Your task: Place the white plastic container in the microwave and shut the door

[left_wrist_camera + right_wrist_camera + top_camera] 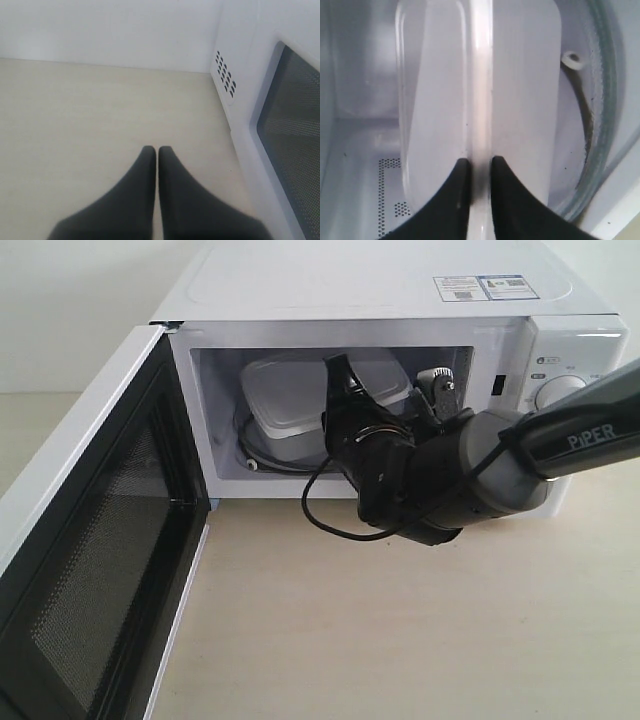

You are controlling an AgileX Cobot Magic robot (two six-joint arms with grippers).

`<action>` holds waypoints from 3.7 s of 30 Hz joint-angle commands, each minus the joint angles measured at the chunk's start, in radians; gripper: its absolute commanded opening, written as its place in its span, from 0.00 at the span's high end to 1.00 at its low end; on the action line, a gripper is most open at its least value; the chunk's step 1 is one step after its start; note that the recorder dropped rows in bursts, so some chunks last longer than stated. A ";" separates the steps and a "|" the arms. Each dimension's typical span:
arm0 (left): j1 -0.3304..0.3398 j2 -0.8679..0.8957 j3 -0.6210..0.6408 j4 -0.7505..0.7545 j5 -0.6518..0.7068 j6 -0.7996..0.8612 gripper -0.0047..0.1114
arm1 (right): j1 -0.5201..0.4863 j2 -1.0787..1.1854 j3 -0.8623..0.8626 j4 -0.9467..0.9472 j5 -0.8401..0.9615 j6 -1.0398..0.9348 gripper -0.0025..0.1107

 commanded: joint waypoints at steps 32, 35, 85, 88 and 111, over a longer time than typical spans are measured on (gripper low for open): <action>-0.006 -0.003 0.004 0.000 -0.004 0.003 0.92 | 0.004 -0.140 0.175 -0.436 0.095 -0.178 0.86; -0.006 -0.003 0.004 0.000 -0.004 0.003 0.92 | 0.004 -0.140 0.175 -0.659 0.104 -0.221 0.89; -0.006 -0.003 0.004 0.000 -0.004 0.003 0.92 | -0.025 0.032 -0.095 -0.414 0.302 -1.078 0.98; -0.006 -0.003 0.004 0.000 -0.004 0.003 0.92 | -0.017 -0.003 -0.079 -0.419 0.327 -1.078 0.98; -0.006 -0.003 0.004 0.000 -0.004 0.003 0.92 | 0.151 -0.324 0.412 -0.421 -0.020 -1.005 0.98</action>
